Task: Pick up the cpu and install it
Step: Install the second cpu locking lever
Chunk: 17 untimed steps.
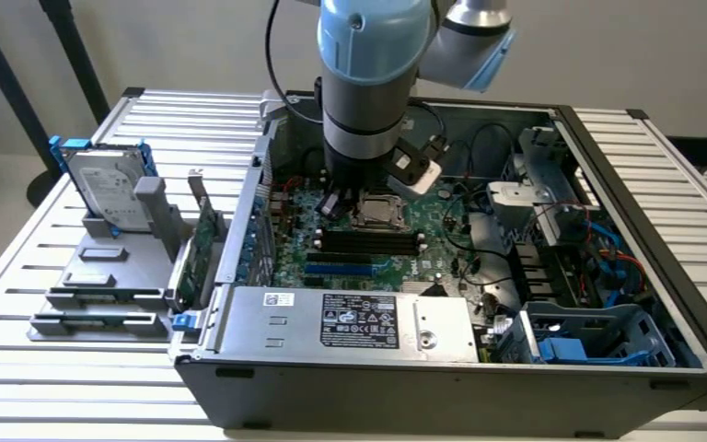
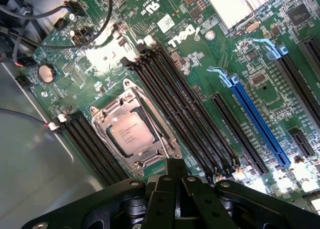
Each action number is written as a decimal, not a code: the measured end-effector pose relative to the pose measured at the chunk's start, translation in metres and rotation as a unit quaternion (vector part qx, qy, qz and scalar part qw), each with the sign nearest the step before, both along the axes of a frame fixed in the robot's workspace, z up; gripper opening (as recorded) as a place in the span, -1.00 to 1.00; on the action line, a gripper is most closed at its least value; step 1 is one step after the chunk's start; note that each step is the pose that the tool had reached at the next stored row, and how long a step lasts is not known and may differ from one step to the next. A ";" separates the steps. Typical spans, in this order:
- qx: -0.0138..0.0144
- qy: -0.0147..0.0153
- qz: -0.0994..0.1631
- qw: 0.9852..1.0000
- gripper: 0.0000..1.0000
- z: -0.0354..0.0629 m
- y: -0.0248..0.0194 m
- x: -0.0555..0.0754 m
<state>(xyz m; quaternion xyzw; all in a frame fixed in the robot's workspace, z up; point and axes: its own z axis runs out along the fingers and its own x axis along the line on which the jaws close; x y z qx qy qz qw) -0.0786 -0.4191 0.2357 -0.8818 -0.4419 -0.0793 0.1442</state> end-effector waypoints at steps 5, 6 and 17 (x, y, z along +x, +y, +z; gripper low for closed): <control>0.000 -0.002 0.000 1.000 -0.79 -0.0080 0.0009 -0.006; 0.000 -0.002 0.000 1.000 -0.79 -0.0096 0.0011 -0.007; 0.000 -0.007 0.000 1.000 -0.79 -0.0262 0.0070 -0.010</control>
